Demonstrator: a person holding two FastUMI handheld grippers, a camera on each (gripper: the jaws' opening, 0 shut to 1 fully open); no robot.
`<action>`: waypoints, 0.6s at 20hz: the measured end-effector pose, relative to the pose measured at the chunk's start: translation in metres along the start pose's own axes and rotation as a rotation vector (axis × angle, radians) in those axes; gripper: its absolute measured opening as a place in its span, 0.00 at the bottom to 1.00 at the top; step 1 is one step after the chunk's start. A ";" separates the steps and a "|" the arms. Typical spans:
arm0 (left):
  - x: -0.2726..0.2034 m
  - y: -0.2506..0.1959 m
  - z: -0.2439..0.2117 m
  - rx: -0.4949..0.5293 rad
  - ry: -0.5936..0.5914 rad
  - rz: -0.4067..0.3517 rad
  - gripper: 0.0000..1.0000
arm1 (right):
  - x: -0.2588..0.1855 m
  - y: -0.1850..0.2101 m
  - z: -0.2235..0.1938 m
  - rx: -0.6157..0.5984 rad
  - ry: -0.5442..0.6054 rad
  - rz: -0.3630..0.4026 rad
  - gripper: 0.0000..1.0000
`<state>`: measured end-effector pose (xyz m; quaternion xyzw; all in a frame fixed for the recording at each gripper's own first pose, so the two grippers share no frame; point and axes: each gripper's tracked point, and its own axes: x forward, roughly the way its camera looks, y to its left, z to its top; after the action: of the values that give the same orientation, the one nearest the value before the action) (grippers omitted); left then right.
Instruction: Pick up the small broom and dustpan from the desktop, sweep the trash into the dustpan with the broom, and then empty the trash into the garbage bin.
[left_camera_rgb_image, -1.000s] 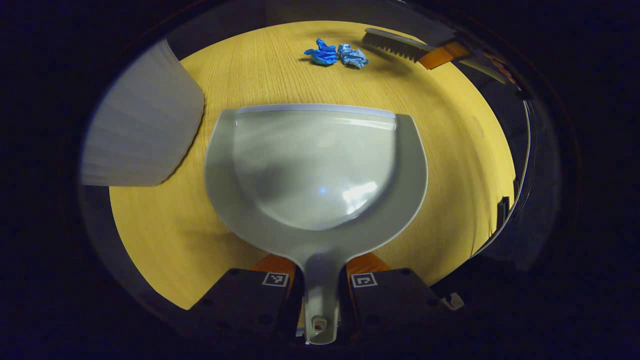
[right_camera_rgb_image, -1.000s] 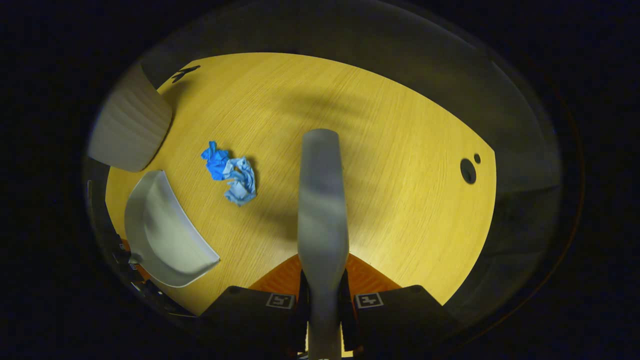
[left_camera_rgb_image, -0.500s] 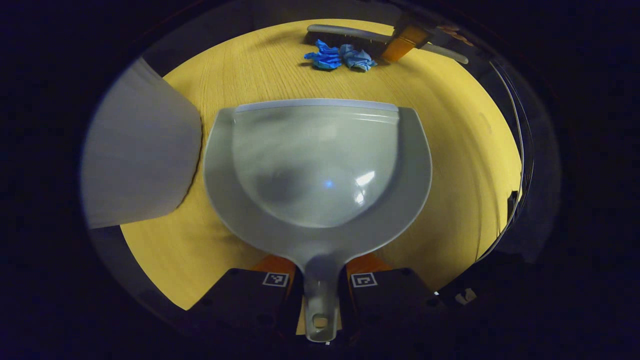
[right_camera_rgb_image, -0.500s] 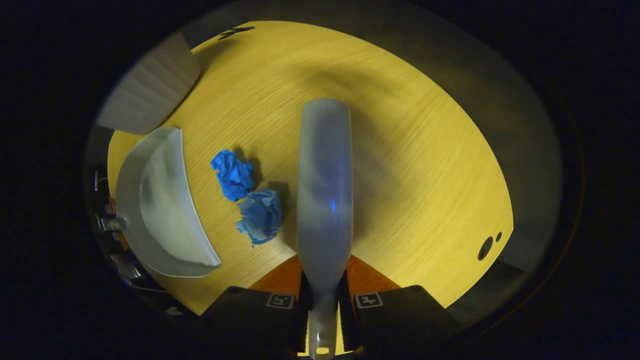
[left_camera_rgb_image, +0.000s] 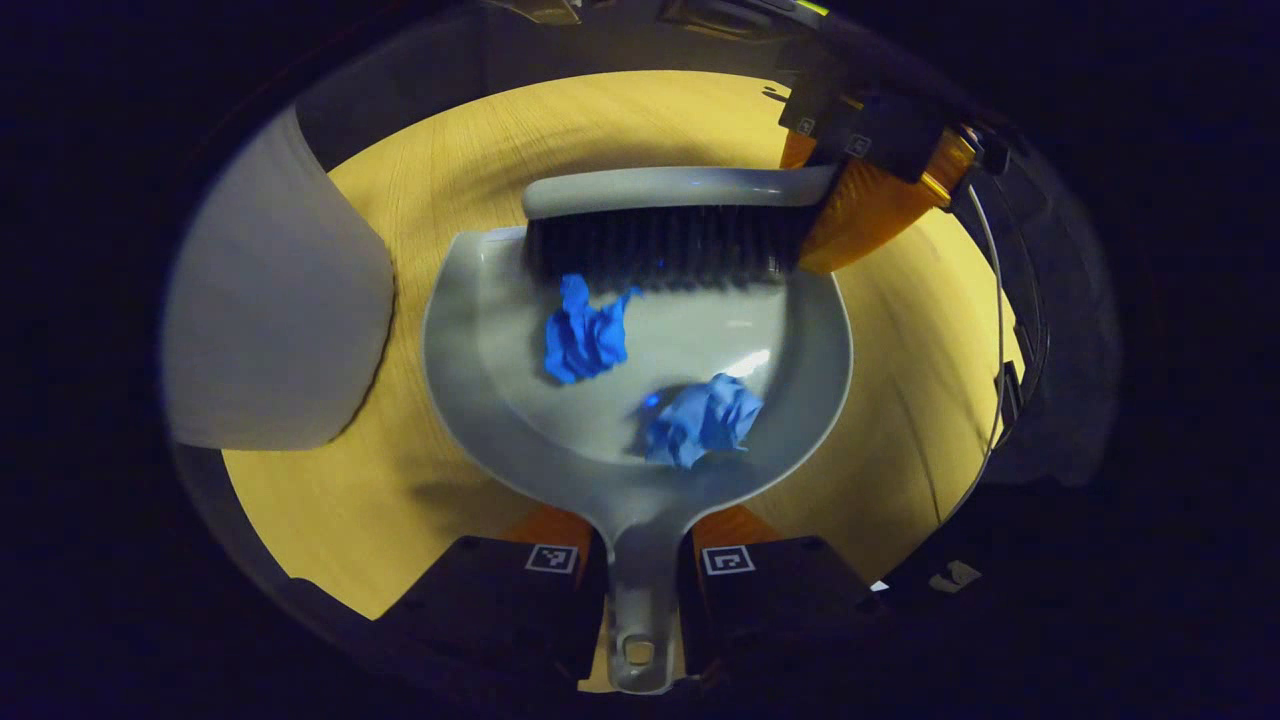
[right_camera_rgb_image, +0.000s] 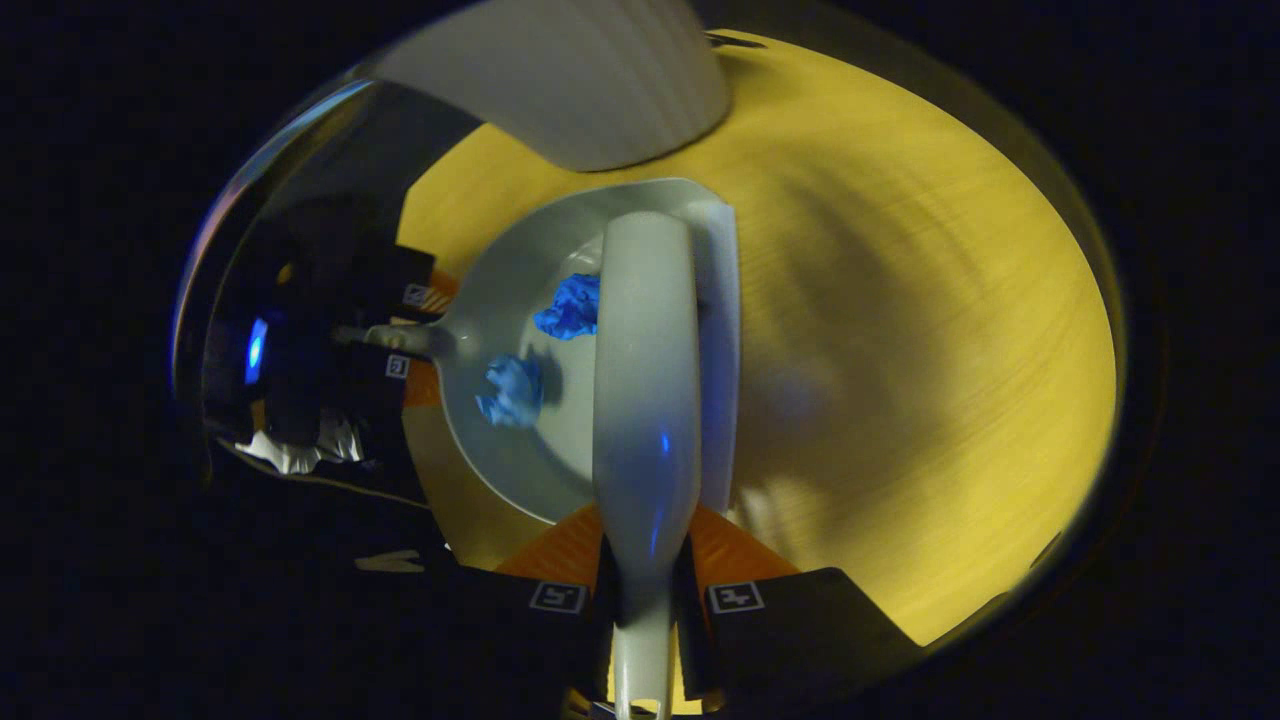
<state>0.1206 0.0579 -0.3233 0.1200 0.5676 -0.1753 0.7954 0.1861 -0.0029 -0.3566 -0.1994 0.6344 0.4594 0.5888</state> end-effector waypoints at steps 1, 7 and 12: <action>0.000 0.001 0.002 -0.009 -0.012 -0.011 0.29 | -0.006 -0.018 -0.002 0.019 -0.014 -0.018 0.30; 0.000 -0.002 0.004 -0.042 -0.112 -0.013 0.28 | -0.051 -0.079 -0.007 0.167 -0.163 -0.073 0.26; 0.004 0.004 0.007 -0.039 -0.172 -0.018 0.29 | -0.061 -0.137 -0.037 0.236 -0.227 -0.132 0.30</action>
<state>0.1292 0.0583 -0.3248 0.0841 0.5016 -0.1810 0.8417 0.2884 -0.1194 -0.3516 -0.1171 0.5987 0.3617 0.7049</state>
